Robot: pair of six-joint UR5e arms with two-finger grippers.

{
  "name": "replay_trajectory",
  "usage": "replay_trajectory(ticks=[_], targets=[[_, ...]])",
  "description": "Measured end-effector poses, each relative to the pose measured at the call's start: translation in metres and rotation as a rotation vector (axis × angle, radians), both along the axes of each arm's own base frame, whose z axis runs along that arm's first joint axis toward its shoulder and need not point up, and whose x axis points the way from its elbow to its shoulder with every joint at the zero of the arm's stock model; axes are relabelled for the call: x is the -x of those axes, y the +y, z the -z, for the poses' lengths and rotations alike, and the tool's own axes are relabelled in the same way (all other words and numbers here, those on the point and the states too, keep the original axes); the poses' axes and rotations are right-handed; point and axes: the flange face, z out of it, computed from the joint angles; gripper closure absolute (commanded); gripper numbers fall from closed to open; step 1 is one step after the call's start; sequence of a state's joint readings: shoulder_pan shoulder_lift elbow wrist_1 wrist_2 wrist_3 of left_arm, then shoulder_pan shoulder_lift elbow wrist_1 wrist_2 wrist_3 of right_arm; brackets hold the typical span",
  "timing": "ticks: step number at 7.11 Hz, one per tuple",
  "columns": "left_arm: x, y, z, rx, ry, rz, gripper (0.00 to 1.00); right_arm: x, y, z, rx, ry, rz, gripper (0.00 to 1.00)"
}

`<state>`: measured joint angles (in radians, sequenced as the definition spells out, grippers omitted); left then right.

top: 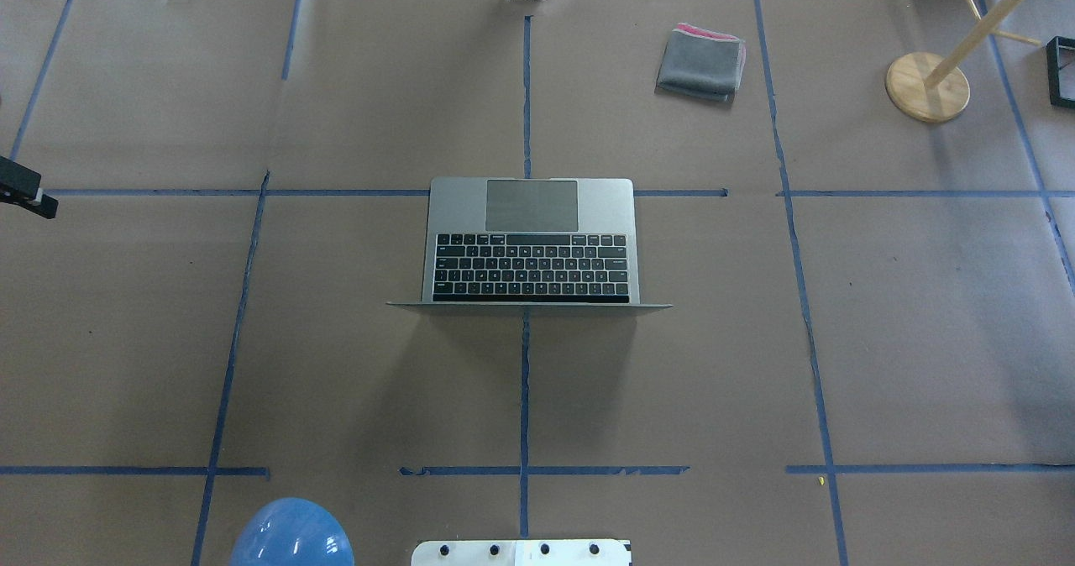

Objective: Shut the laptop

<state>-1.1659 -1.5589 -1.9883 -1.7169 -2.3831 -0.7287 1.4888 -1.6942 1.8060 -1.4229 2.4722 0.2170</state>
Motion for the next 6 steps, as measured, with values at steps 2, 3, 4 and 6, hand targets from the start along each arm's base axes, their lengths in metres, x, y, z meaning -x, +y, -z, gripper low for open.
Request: replay_trajectory(ticks=[2,3,4,6], targets=[[-0.034,0.009,0.028,-0.058,0.078,-0.009,0.16,0.025,-0.001,0.026,-0.022,-0.077,-0.091,0.17],[-0.053,0.013,0.044,-0.085,0.106,-0.034,0.27,0.039,0.004,0.039,-0.031,-0.134,-0.103,0.34],[-0.074,0.016,0.065,-0.092,0.137,-0.049,0.47,0.056,0.01,0.051,-0.03,-0.186,-0.1,0.51],[-0.119,0.025,0.11,-0.079,0.182,-0.049,0.83,0.099,0.026,0.075,-0.035,-0.252,-0.05,0.78]])
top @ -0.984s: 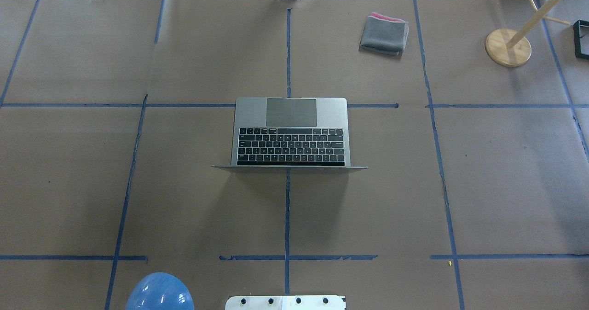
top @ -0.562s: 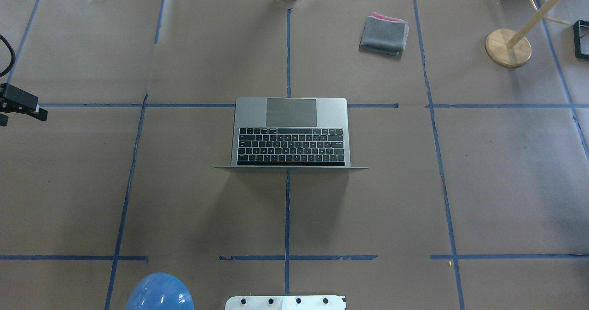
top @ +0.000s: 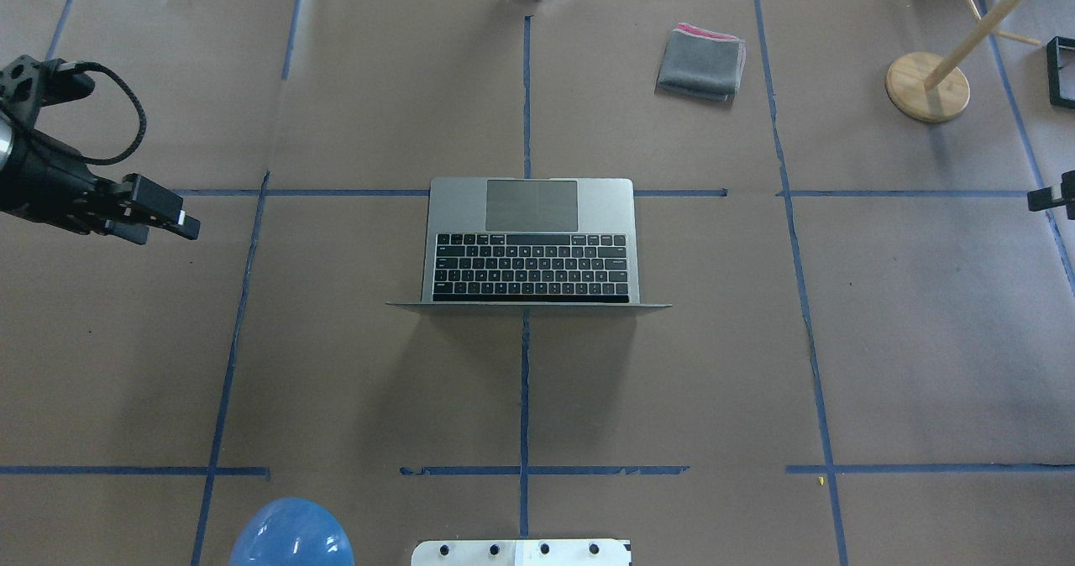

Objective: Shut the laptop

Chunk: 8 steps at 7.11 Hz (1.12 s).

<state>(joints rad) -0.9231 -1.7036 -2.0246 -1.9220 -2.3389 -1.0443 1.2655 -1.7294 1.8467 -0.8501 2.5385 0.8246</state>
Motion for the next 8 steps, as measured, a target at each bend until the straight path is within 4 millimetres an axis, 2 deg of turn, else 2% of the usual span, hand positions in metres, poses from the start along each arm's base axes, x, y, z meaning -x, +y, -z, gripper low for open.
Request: replay_trajectory(ticks=[1,2,4,5,8], targets=[[-0.018,0.013,0.016,-0.001,0.011,-0.002,0.93,0.017,0.011,0.012,-0.013,-0.016,0.035,0.89],[-0.031,0.025,0.026,-0.004,0.019,-0.015,0.98,0.032,0.022,0.024,-0.03,-0.027,0.072,0.98],[-0.049,0.045,0.038,-0.012,0.034,-0.053,0.99,0.061,0.039,0.048,-0.072,-0.041,0.141,1.0],[-0.059,0.053,0.044,-0.02,0.043,-0.076,0.99,0.084,0.05,0.064,-0.087,-0.037,0.158,1.0],[-0.093,0.075,0.063,-0.032,0.058,-0.106,0.99,0.188,0.107,0.125,-0.086,-0.026,0.122,1.0]])
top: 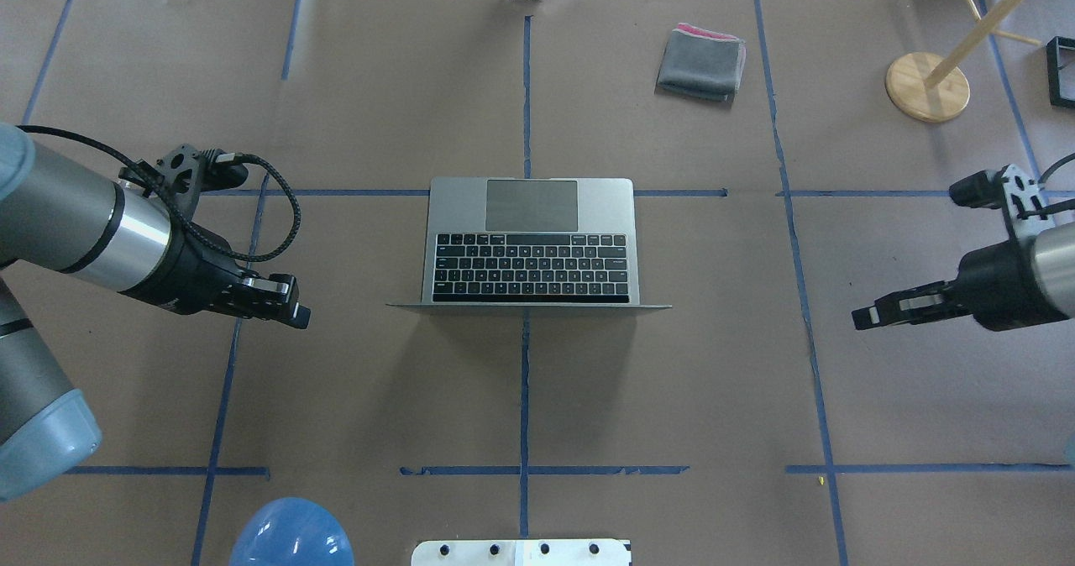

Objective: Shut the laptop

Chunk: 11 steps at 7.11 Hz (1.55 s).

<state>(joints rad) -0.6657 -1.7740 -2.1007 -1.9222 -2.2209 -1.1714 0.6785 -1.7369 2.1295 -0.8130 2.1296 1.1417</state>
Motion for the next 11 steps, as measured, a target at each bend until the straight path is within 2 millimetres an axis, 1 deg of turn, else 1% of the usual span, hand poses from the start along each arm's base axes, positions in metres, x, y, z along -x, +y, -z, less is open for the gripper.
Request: replay_trajectory(ticks=[1,2,3,5,6,8,10,11], targets=[[-0.008,0.006,0.003,-0.002,0.002,-0.008,0.99,0.029,0.016,0.017,-0.001,-0.017,-0.015,1.0],[-0.017,0.013,0.006,-0.003,0.004,-0.025,0.98,0.053,0.029,0.03,-0.006,-0.034,-0.027,1.0],[-0.029,0.024,0.01,-0.007,0.01,-0.055,0.98,0.072,0.039,0.04,-0.016,-0.047,-0.036,1.0],[-0.051,0.042,0.021,-0.018,0.025,-0.107,0.98,0.102,0.05,0.057,-0.032,-0.072,-0.049,1.0],[-0.058,0.046,0.026,-0.022,0.032,-0.121,0.98,0.116,0.054,0.065,-0.028,-0.086,-0.057,1.0],[-0.063,0.049,0.031,-0.025,0.04,-0.132,0.98,0.138,0.063,0.081,-0.035,-0.104,-0.084,1.0],[-0.066,0.05,0.037,-0.03,0.047,-0.136,0.98,0.152,0.058,0.106,-0.056,-0.123,-0.132,1.0],[-0.069,0.049,0.041,-0.032,0.052,-0.139,0.98,0.154,0.055,0.11,-0.062,-0.126,-0.153,1.0]])
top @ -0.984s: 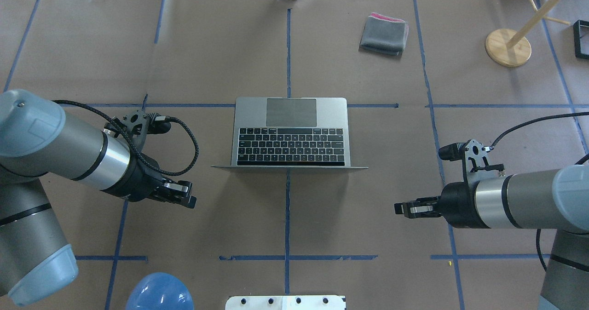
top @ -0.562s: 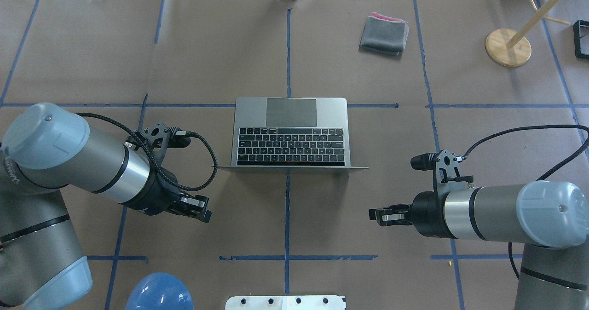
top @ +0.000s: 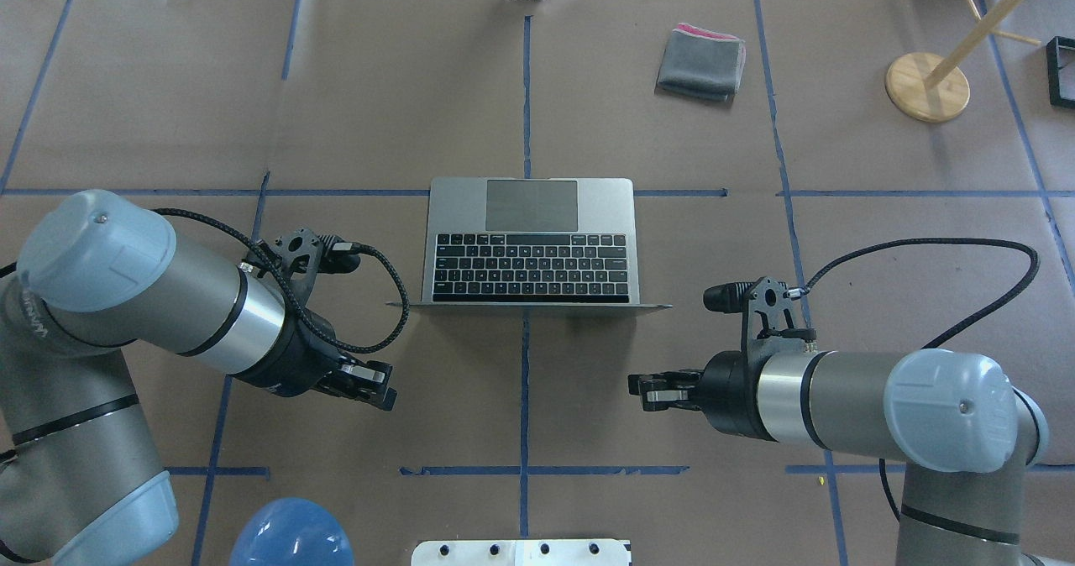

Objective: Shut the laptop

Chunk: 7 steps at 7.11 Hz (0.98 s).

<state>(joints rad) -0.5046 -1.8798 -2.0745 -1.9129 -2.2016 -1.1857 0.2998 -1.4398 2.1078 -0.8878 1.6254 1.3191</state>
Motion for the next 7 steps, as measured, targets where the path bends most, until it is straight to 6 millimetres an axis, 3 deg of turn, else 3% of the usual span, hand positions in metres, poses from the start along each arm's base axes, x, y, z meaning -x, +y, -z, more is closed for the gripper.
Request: replay_trajectory(ticks=[4,7], targets=[[-0.019,-0.016,0.005,0.001,-0.006,0.009,0.98,0.004,-0.006,-0.002,-0.008,0.012,-0.043,1.0],[-0.009,-0.035,0.008,0.0,-0.004,0.048,0.98,0.003,-0.012,-0.002,-0.01,0.012,-0.06,1.0]])
